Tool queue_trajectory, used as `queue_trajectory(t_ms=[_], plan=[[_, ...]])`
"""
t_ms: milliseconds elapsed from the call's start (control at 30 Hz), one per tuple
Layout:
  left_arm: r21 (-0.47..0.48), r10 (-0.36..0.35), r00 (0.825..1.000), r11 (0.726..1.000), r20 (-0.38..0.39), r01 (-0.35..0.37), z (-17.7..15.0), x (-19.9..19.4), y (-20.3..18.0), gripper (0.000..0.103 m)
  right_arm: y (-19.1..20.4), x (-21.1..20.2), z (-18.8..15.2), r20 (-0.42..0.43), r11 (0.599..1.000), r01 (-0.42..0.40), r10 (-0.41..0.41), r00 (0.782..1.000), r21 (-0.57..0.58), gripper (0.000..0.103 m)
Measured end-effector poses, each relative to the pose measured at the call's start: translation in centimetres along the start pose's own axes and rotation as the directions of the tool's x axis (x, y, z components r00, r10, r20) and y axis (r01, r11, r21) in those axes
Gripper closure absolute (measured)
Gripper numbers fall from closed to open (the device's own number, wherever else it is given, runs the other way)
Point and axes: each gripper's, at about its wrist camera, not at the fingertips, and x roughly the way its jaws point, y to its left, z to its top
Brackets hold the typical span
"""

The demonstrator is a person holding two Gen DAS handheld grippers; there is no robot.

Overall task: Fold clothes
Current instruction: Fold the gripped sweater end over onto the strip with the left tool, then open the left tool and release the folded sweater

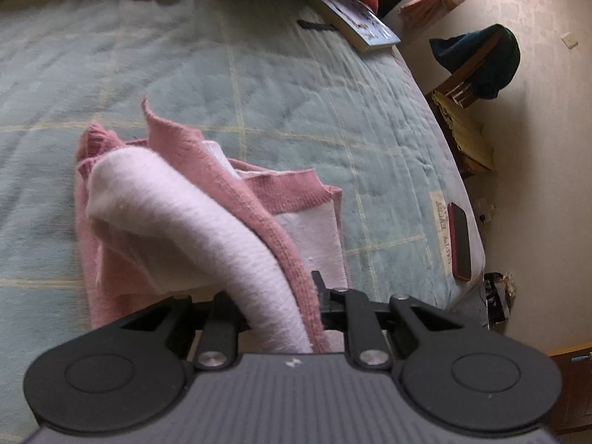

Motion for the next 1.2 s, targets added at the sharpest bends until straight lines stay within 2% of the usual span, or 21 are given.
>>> queue_trajectory(t_ms=[167,433,567,733,767,800,867,1000,1200], plan=[[0.025,0.004,1.0,1.0,-0.026,-0.004,0.2,2.0,-1.0,0.085,-0.5,0.0,-0.3,0.002,1.0,0.017,-0.017,1.0,0.018,0.0],[0.015,0.004,0.999,1.0,-0.054,-0.003,0.0,5.1,-0.7,0.083,-0.8,0.1,-0.5,-0.001,0.999,0.034,-0.034,0.999,0.037,0.0],[0.019,-0.017,0.998,1.0,-0.061,0.018,0.1,5.4,-0.7,0.073,-0.9,0.2,-0.6,-0.002,0.998,0.043,-0.043,0.999,0.047,0.0],[0.042,-0.024,0.998,0.999,-0.06,0.027,0.0,5.6,-0.8,0.069,-1.0,0.3,-0.7,-0.004,0.997,0.055,-0.055,0.999,0.058,0.0],[0.044,-0.034,0.998,0.998,-0.058,0.036,0.0,5.5,-0.8,0.067,-1.1,0.2,-0.8,-0.004,0.996,0.058,-0.058,0.998,0.06,0.0],[0.046,-0.047,0.997,0.998,-0.056,0.049,0.0,5.4,-0.8,0.061,-1.1,0.2,-0.8,-0.004,0.996,0.062,-0.062,0.998,0.063,0.0],[0.055,-0.071,0.996,0.996,-0.047,0.073,0.0,5.0,-0.9,0.058,-1.2,0.2,-0.9,-0.004,0.995,0.069,-0.069,0.998,0.07,0.0],[0.085,-0.095,0.995,0.992,-0.029,0.097,-0.1,4.5,-1.6,0.056,-1.3,0.0,-1.0,-0.006,0.993,0.084,-0.084,0.996,0.078,0.0],[0.129,-0.191,0.982,0.974,0.016,0.187,0.0,3.1,-2.6,0.052,-1.3,0.0,-1.1,-0.001,0.991,0.104,-0.105,0.994,0.086,0.0]])
